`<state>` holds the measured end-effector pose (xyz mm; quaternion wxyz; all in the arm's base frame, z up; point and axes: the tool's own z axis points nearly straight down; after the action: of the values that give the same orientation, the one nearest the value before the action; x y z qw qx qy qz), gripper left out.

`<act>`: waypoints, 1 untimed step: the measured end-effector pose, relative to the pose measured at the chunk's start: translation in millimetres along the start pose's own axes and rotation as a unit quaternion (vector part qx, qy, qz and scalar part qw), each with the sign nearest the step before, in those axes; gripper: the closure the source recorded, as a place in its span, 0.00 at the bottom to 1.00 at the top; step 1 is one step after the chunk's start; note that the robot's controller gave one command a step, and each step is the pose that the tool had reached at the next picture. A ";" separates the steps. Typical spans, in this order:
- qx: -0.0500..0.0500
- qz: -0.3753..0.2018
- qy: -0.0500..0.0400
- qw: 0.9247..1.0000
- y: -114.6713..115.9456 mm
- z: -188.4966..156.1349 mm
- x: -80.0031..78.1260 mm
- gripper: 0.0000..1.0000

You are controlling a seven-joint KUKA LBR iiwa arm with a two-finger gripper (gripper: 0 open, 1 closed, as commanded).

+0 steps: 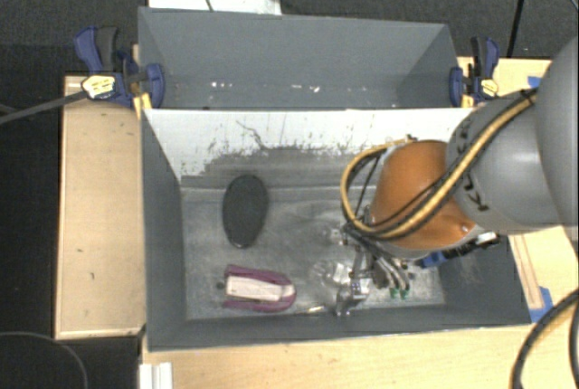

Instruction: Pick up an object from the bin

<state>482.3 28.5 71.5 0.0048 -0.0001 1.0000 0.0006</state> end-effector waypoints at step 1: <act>0.000 0.002 0.005 1.000 -1.0 0.6 2.1 1.00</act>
Offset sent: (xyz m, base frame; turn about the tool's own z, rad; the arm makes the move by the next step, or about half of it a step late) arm 0.0000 0.0000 0.0000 0.0000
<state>480.2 27.5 70.9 0.0001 0.0021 1.0000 0.0006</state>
